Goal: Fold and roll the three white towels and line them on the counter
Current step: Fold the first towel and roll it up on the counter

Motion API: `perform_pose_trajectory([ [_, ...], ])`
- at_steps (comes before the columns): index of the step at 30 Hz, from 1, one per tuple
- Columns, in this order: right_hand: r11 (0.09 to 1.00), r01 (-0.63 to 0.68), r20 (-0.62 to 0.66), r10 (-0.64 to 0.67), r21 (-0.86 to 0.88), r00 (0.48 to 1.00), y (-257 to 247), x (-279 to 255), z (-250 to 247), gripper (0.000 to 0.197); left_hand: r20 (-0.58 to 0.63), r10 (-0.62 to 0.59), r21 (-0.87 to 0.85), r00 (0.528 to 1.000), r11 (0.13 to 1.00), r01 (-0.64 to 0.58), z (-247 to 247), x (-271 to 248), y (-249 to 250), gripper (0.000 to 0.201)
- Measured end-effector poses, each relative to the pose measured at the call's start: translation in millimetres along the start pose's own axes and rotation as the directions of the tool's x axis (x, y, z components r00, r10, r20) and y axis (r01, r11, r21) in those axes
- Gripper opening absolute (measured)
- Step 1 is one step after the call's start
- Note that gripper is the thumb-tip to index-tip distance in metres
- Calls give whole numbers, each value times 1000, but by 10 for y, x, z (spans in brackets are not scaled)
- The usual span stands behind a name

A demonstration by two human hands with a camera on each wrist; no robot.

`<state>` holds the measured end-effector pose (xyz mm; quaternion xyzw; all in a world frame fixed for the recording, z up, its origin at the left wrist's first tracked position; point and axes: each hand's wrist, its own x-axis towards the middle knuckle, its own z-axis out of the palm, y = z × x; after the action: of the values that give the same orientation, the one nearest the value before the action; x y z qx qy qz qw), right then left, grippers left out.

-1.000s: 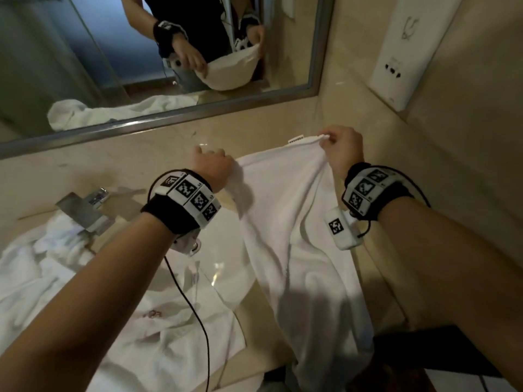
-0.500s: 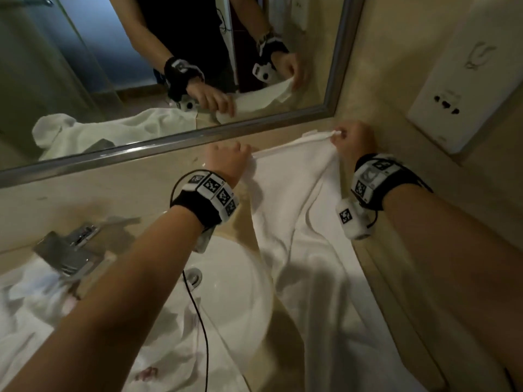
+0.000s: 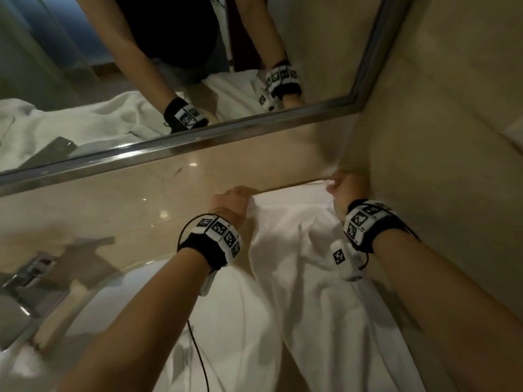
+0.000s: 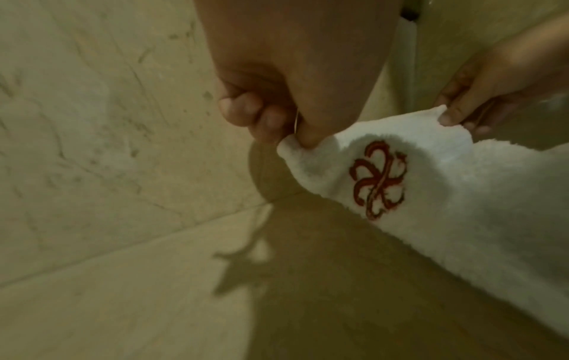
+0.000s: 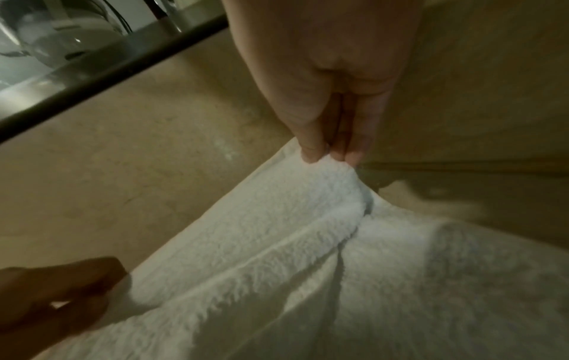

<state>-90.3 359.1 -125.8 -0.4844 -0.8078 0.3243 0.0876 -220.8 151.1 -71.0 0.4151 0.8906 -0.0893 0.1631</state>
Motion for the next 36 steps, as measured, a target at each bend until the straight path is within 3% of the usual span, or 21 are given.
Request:
perform_pose_trajectory([
  [4, 997, -17, 28, 19, -75, 999, 13, 197, 120, 21, -70, 37, -132, 997, 990, -46, 103, 129, -24, 49],
  [9, 976, 103, 21, -101, -192, 995, 31, 256, 216, 20, -103, 28, -258, 994, 965, -54, 290, 255, -43, 44],
  [14, 964, 170, -14, -177, -206, 984, 44, 202, 262, 24, -77, -51, -195, 996, 980, 35, 319, 285, -97, 41],
  [19, 959, 122, 72, -107, -256, 992, -50, 234, 282, 24, -46, -28, -58, 999, 998, 25, 304, 365, -86, 41],
  [24, 998, 21, -71, -25, -52, 997, -171, 117, 141, 24, -101, -105, -281, 989, 957, 73, 288, 239, -107, 44],
  [26, 990, -48, 7, 48, 130, 999, -147, -36, 109, 19, -150, -150, -384, 977, 920, 83, 282, 92, -104, 40],
  [28, 961, -132, 217, 79, 243, 973, -97, -342, 83, 25, -178, -203, -458, 963, 883, 101, 322, -96, -69, 35],
  [30, 988, -117, 478, 54, 103, 876, -30, -649, 89, 27, -119, -264, -487, 957, 855, 176, 425, -234, -3, 34],
  [31, 998, -61, 551, 36, 27, 833, 5, -780, 96, 27, -45, -282, -471, 958, 852, 229, 488, -301, 47, 36],
  [33, 998, 39, 550, -2, -56, 835, 109, -964, 143, 26, 115, -263, -461, 958, 840, 286, 653, -376, 145, 42],
  [36, 998, -23, 454, -8, 63, 891, 223, -1162, 178, 23, 202, -185, -598, 962, 755, 270, 848, -405, 246, 41],
])
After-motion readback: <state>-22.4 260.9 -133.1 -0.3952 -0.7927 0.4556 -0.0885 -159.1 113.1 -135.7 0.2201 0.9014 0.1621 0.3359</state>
